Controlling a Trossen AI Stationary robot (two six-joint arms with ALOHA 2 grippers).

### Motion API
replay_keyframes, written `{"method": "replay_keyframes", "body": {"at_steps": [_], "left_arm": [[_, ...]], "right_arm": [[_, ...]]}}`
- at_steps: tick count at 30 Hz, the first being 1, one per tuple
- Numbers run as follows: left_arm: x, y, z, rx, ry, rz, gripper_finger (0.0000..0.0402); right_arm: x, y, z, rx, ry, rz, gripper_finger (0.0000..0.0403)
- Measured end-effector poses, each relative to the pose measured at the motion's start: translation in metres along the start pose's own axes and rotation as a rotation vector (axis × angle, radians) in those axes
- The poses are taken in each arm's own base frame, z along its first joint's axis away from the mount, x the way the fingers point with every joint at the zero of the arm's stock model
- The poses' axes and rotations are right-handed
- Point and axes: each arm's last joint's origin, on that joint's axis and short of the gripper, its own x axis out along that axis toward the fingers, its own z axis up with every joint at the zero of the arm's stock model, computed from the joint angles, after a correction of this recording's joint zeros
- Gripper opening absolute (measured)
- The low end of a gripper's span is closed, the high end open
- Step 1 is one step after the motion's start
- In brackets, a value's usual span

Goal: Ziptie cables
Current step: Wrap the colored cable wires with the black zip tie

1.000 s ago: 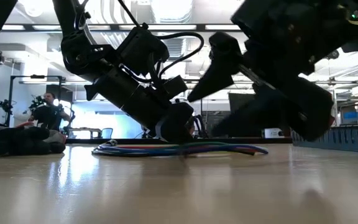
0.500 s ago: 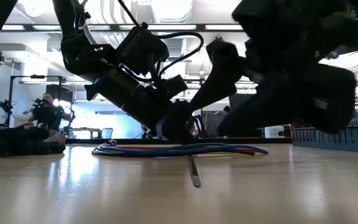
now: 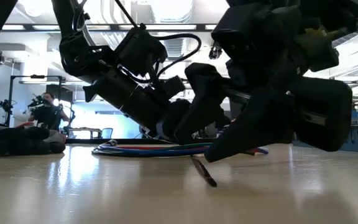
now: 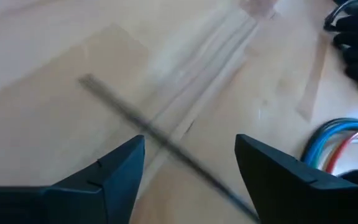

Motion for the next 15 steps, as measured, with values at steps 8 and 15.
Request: {"method": "replay_keyframes", "body": {"at_steps": [8,15], "left_arm": [[-0.001,0.001,-0.003,-0.004,0.002,-0.004,0.0000],[-0.002,0.002,-0.007,-0.069,0.025,0.001,0.0000]], "right_arm": [[0.002,-0.004,-0.003,-0.011,-0.003,0.013,0.0240],[0.002,-0.011,-0.011,0.078,-0.004,0.060,0.0223]]}}
